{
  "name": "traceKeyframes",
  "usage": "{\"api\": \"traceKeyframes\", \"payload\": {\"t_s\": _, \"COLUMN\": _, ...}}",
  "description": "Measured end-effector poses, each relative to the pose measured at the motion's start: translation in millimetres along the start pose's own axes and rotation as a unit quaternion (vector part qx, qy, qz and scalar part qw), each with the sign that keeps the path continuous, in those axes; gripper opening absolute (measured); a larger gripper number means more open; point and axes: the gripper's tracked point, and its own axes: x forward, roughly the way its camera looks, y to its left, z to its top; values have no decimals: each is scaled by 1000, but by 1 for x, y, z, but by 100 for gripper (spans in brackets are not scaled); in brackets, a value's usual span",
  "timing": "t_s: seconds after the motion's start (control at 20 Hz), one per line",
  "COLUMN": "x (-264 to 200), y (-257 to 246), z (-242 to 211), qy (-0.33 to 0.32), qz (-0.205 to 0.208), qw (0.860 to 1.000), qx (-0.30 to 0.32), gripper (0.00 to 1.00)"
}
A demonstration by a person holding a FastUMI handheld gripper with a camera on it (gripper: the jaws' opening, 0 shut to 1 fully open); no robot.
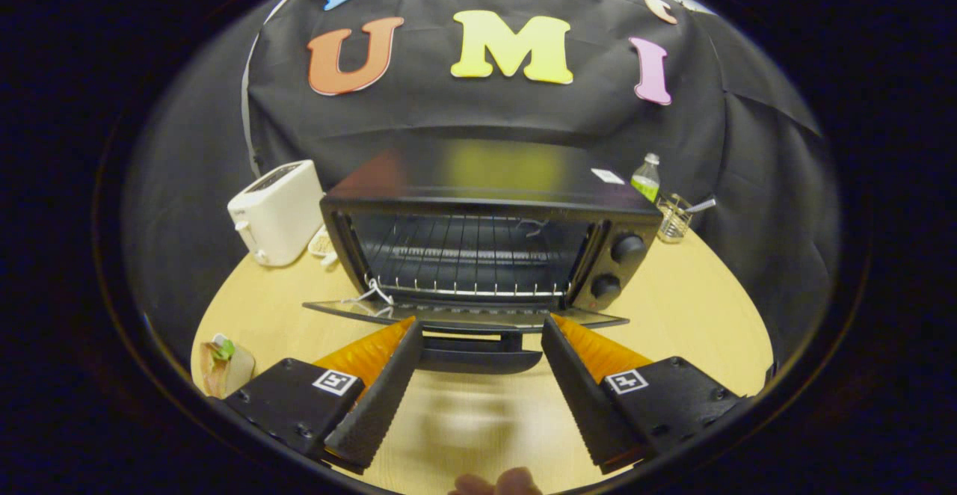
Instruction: Open the toaster oven, put the food inside, and close the toaster oven door.
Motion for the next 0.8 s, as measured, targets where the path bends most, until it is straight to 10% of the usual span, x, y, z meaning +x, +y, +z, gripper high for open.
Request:
{"api": "traceKeyframes", "payload": {"t_s": 0.5, "x": -14, "y": -10, "z": -28, "qy": 41, "qz": 8, "qw": 999, "qx": -7, "gripper": 100}}
{"api": "traceKeyframes", "payload": {"t_s": 0.8, "x": -64, "y": 31, "z": 9, "qy": 7, "qz": 99, "qw": 995, "qx": -23, "gripper": 100}}
